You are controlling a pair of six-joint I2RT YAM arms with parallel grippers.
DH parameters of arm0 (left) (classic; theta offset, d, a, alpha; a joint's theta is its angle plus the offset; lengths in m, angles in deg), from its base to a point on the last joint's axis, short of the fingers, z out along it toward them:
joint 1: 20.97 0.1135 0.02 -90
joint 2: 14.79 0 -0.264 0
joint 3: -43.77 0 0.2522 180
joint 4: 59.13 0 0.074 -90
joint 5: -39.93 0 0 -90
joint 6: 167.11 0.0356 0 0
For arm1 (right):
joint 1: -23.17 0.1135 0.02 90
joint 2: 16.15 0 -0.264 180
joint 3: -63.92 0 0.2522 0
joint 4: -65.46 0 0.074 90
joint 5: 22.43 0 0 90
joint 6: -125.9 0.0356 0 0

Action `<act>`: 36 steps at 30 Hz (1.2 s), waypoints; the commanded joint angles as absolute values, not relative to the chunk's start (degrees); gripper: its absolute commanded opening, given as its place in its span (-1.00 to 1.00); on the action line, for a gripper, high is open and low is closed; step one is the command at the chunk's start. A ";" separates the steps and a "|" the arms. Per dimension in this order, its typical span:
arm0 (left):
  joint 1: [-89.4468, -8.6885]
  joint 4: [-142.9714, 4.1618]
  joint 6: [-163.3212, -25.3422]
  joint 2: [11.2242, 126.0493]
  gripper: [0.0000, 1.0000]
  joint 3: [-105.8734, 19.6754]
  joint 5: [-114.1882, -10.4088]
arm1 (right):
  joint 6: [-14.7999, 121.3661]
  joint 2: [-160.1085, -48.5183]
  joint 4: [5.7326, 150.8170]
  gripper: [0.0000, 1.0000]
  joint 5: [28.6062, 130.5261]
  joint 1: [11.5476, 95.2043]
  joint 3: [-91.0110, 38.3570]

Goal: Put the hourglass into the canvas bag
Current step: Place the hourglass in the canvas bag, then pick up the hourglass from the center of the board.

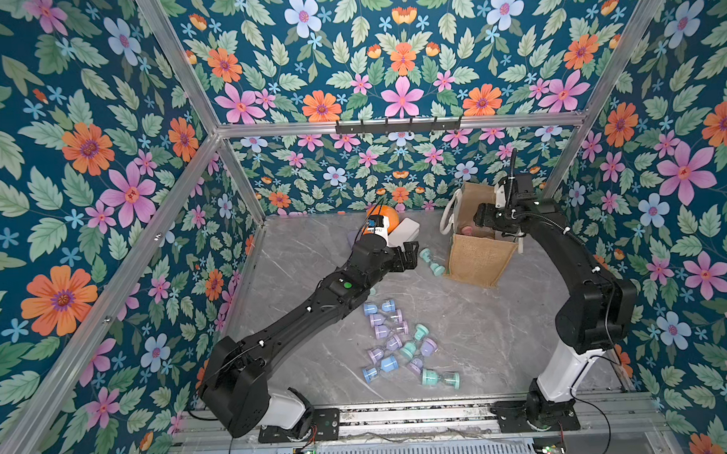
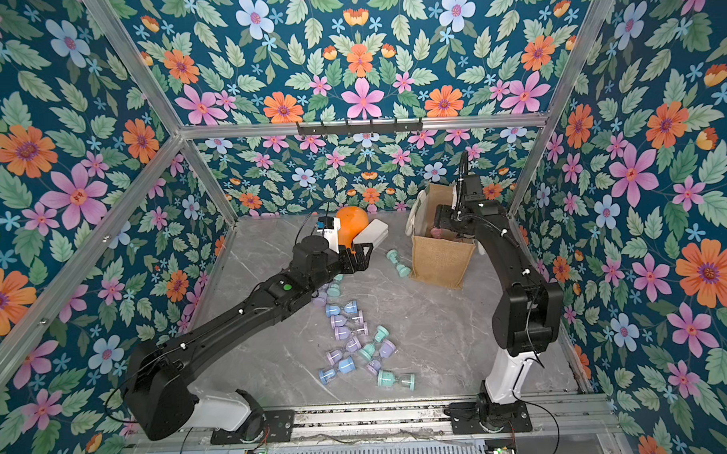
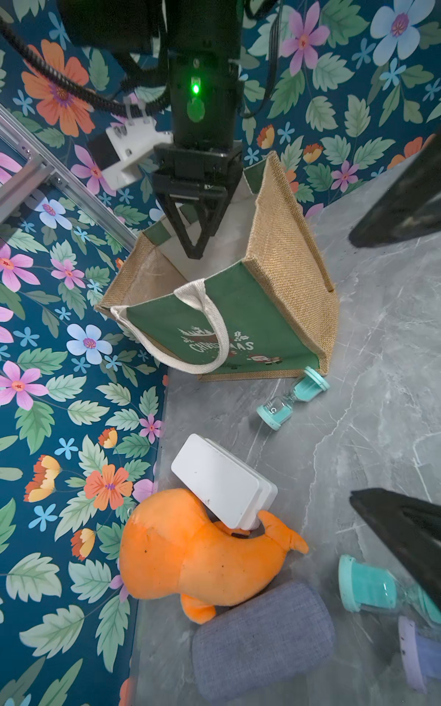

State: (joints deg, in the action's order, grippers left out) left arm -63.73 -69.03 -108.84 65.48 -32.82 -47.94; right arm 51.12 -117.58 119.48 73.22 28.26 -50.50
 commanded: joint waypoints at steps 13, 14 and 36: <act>-63.71 -74.79 -110.53 51.58 1.00 -21.89 -46.28 | 53.71 -99.68 126.49 0.61 68.14 44.26 -42.77; -63.75 -75.61 -110.36 50.70 1.00 -21.41 -46.49 | 54.50 -98.78 127.10 0.61 66.96 45.94 -41.65; -63.70 -90.74 -109.63 36.75 1.00 -12.10 -43.54 | 90.23 -99.51 127.60 0.54 62.88 79.30 -17.74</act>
